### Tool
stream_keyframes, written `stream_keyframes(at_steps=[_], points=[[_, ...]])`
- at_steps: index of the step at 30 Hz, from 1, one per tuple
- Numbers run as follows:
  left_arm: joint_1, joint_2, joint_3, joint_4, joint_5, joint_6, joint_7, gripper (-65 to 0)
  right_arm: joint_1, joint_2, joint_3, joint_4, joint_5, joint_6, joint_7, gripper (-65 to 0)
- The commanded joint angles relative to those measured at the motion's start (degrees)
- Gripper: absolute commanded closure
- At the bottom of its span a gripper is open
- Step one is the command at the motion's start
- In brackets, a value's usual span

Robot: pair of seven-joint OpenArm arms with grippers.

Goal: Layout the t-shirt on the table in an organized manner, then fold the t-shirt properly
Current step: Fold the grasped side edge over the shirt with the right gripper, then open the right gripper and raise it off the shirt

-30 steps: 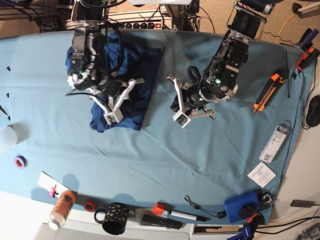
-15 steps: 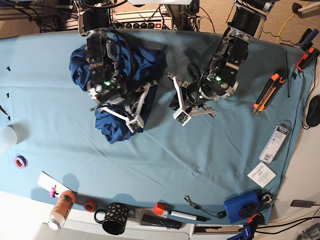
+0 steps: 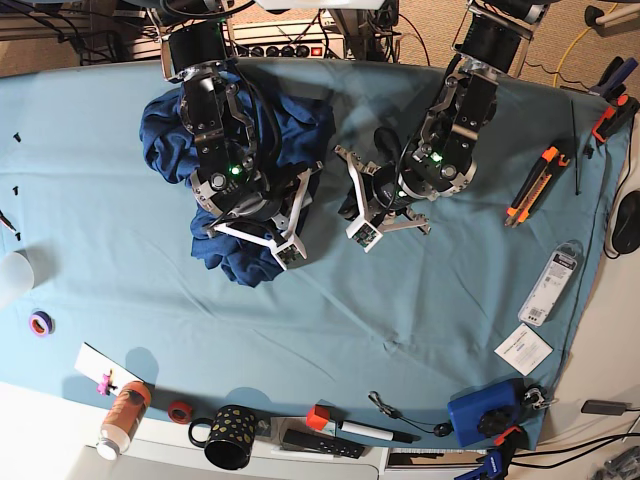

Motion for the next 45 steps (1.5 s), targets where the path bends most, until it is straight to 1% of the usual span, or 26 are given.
stream_keyframes(at_steps=[1,4,7,11,17,20,22,24,26,28,31,34,36,38,39,41,43,45], points=[[-0.28,0.13,-0.07,0.61,0.02,-0.17,0.90,-2.4,1.16,-0.13,0.04,0.85,0.35,-0.04,1.29,-28.9],[-0.28,0.11,-0.07,0.61,0.02,-0.20,0.90,-2.4,1.11,-0.13,0.07,0.87,1.29,-0.04,2.32,-28.9],[-0.28,0.11,-0.07,0.61,0.02,-0.17,0.92,-2.4,1.11,-0.13,0.04,1.70,4.90,0.26,3.37,-28.9],[-0.28,0.11,-0.07,0.61,0.02,-0.20,0.92,-2.4,1.09,-0.13,0.07,6.45,9.66,1.38,3.48,-28.9],[-0.28,0.11,-0.07,0.61,0.04,-0.17,0.92,-2.4,1.07,-0.13,0.15,15.98,9.38,1.33,3.50,-28.9],[-0.31,0.07,-0.07,0.61,0.04,-0.17,0.92,-2.4,0.66,-0.13,0.15,17.03,8.22,0.96,3.37,-28.9],[-0.28,-0.09,-0.07,0.61,0.04,-0.20,0.94,-2.4,-0.17,-0.11,0.39,17.03,7.28,-0.35,3.34,-28.9],[-0.28,-0.37,-0.07,0.61,0.04,-0.20,0.94,-2.4,-1.29,-0.13,2.10,17.05,7.41,-0.44,3.37,-28.9],[-0.28,-0.68,-0.07,0.61,0.04,-0.20,0.90,-2.4,-2.64,-0.13,6.21,17.05,9.18,-0.44,3.48,-28.9],[-0.28,-0.98,-0.07,0.61,0.04,0.04,0.90,-2.4,-3.93,-0.13,12.37,17.05,13.42,0.02,3.93,-28.9],[-0.28,-1.11,-0.07,0.61,0.04,0.24,0.87,-2.4,-5.55,-0.13,23.82,17.03,23.43,4.42,3.13,-28.9],[-0.28,-1.11,-0.07,0.61,0.04,0.24,0.87,-2.4,-7.02,-0.13,35.80,17.03,35.21,8.92,-0.52,-28.9],[-0.31,-1.09,-0.07,0.61,0.04,0.24,0.87,-2.4,-8.50,-0.13,43.10,16.92,39.78,11.26,-2.69,-28.9],[-0.31,-1.11,-0.07,0.61,0.04,0.24,0.90,-3.9,-10.49,-0.11,49.68,16.85,42.56,13.16,-4.35,-29.0],[-0.31,-1.11,-0.07,0.61,0.04,0.24,0.90,-5.7,-11.67,-0.11,52.61,16.85,43.32,14.01,-4.61,-30.7],[-0.31,-1.11,-0.07,0.61,0.04,0.24,0.92,-10.1,-14.27,0.04,57.37,16.85,43.80,15.37,-4.48,-37.8],[-0.31,-1.11,-0.07,0.61,0.02,0.24,0.90,-13.8,-16.68,0.70,60.67,16.85,45.44,15.52,-4.22,-38.9],[-0.28,-1.09,-0.07,0.61,0.02,0.24,0.90,-14.5,-18.27,1.25,63.01,16.85,47.54,15.54,-4.24,-38.9]])
